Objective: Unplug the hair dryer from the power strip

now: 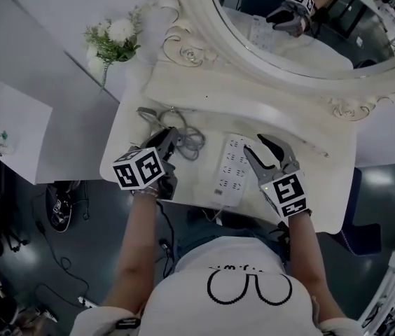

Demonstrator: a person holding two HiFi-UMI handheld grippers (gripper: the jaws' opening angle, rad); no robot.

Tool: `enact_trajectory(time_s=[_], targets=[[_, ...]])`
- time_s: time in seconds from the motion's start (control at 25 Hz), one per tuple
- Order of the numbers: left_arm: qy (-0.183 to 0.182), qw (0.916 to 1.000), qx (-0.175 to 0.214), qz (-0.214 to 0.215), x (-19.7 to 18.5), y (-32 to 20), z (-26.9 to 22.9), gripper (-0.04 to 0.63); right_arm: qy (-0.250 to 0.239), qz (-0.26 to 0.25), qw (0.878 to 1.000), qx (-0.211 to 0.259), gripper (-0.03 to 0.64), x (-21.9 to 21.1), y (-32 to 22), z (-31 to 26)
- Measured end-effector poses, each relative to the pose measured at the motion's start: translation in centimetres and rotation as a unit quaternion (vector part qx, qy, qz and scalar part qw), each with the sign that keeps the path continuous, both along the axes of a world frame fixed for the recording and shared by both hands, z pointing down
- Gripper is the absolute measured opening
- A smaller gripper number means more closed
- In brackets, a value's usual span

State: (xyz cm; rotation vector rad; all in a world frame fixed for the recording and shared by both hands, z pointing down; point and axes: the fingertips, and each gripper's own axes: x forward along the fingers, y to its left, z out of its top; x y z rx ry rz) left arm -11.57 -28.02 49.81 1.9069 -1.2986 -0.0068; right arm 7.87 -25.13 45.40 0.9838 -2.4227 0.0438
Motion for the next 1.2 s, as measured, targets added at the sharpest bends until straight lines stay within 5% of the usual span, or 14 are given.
enact_trajectory(time_s=[0.2, 0.52, 0.68, 0.88, 1.04, 1.2], targets=[[-0.002, 1.0, -0.007, 0.003, 0.0, -2.0, 1.2, 0.057, -0.003, 0.021, 1.0, 0.007, 0.16, -1.0, 1.4, -0.5], [-0.023, 0.9996, -0.016, -0.004, -0.2, -2.7, 1.7, 0.215, -0.026, 0.118, 0.993, 0.018, 0.16, 0.4, 3.1, -1.1], [-0.022, 0.9994, 0.024, -0.012, -1.3, -1.8, -0.9, 0.216, -0.06, 0.158, 0.985, 0.029, 0.156, 1.8, 3.4, -2.5], [-0.032, 0.9944, 0.101, -0.008, -2.5, 0.3, -4.9, 0.216, -0.114, 0.174, 0.977, 0.045, -0.002, 2.5, 4.3, -4.7], [-0.052, 0.9819, 0.182, 0.009, -1.6, 2.4, -8.7, 0.215, -0.177, 0.155, 0.97, 0.059, -0.002, 2.2, 5.7, -7.6], [-0.117, 0.9647, 0.233, 0.037, 0.7, 4.6, -11.2, 0.216, -0.174, 0.169, 0.967, 0.079, -0.002, 3.0, 7.4, -9.6]])
